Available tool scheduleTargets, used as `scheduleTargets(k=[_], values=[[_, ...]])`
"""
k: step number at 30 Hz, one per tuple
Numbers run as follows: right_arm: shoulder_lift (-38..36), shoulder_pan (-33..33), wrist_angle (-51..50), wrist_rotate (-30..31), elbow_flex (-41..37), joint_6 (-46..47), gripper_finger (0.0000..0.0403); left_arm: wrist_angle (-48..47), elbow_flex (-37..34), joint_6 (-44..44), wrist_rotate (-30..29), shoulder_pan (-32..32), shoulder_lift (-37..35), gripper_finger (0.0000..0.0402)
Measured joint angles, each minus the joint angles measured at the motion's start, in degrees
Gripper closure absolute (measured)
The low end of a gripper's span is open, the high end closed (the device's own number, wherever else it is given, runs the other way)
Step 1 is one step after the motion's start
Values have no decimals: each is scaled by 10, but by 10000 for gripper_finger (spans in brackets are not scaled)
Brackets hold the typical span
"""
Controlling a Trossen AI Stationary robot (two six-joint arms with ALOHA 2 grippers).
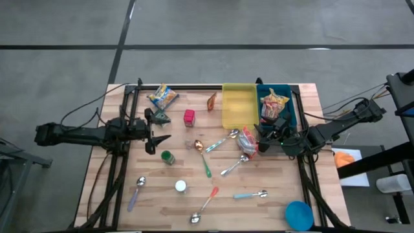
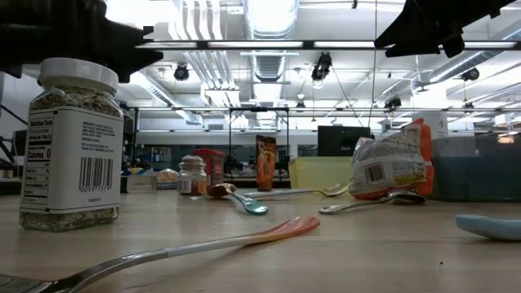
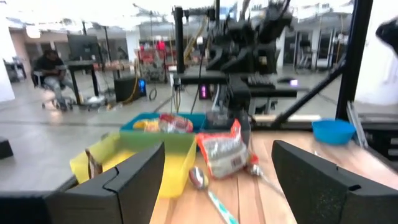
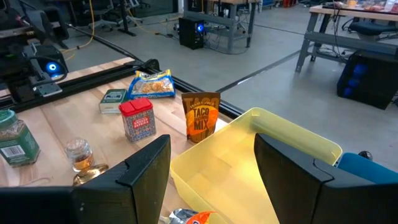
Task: Pick & Place Food Item
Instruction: Put the orange noodle pack into the blue bin
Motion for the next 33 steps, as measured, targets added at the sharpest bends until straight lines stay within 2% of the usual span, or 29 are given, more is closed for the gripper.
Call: scheduleTargets(k=[33], values=[[0, 0, 0, -6, 0, -2, 172, -58, -1, 0, 0, 0, 0, 101]])
